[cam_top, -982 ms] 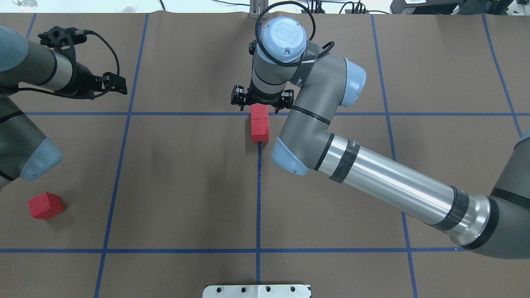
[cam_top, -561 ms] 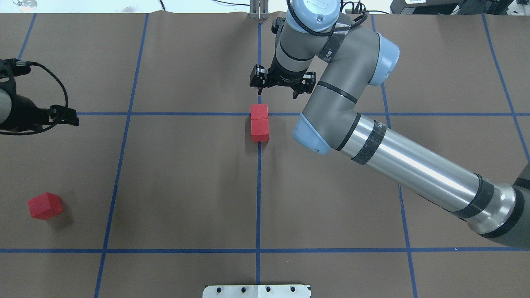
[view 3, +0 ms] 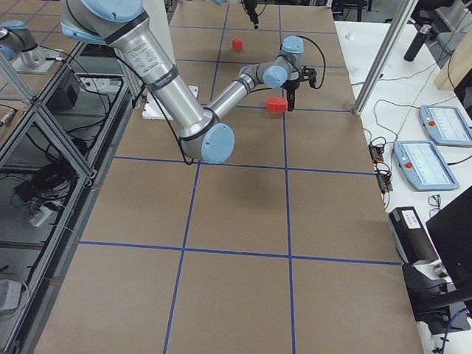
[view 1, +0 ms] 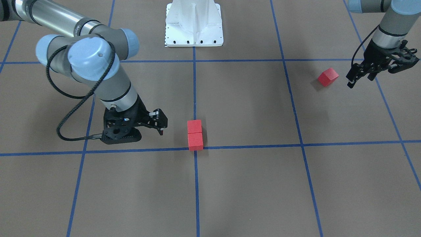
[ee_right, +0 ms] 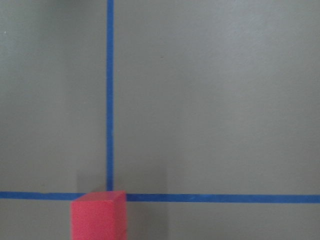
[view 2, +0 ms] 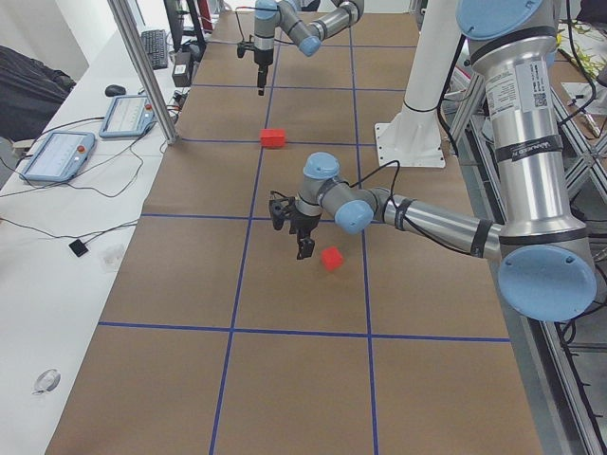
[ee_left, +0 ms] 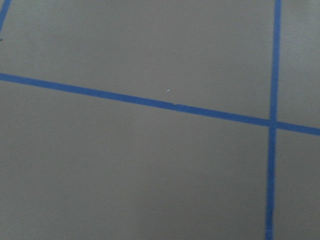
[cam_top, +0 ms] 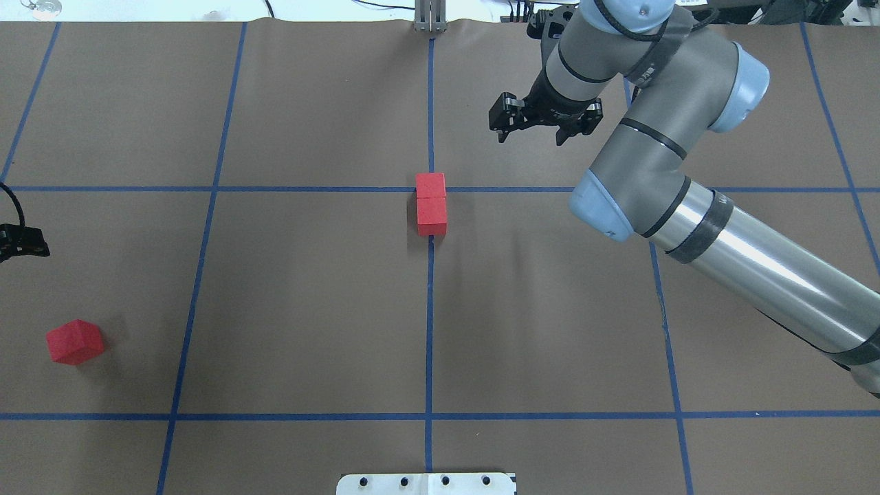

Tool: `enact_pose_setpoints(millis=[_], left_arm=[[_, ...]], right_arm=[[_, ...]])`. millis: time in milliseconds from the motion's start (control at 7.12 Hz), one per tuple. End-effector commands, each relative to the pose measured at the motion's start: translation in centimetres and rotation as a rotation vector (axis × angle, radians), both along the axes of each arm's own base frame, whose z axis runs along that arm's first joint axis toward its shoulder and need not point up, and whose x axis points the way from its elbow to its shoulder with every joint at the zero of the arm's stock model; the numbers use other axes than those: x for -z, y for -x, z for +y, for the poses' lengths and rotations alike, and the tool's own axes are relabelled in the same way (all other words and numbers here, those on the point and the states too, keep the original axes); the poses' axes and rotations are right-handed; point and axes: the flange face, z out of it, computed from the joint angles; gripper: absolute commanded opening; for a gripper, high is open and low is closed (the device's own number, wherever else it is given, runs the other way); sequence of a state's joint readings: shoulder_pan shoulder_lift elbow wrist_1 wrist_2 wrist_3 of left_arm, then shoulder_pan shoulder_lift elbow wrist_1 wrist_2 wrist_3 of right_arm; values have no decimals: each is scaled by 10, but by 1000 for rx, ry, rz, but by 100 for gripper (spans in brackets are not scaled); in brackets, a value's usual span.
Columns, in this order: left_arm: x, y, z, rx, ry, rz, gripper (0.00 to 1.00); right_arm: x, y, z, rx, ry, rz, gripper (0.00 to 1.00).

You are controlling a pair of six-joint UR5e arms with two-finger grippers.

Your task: Form red blocks into L shape at center

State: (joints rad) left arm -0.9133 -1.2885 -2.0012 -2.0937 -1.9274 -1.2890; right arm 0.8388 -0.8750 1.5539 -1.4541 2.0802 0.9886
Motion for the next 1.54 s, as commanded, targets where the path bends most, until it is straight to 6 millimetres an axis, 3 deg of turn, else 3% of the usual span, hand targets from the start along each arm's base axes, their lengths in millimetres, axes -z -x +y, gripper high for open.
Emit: enact_pose_setpoints(millis=[0, 421, 842, 1404], left_arm=[[-7, -27, 20, 53, 107, 53, 100], [-28, -65, 43, -56, 157, 29, 100], [-38, -68, 44, -61, 170, 15, 100], [-42, -90, 51, -144, 228, 50, 100]], right_arm=[[-8, -9, 1, 9, -11, 2, 99], [-9, -7, 3, 10, -11, 5, 99], [-7, -7, 5, 8, -12, 2, 99], [-12, -8, 5, 6, -6, 8, 99]])
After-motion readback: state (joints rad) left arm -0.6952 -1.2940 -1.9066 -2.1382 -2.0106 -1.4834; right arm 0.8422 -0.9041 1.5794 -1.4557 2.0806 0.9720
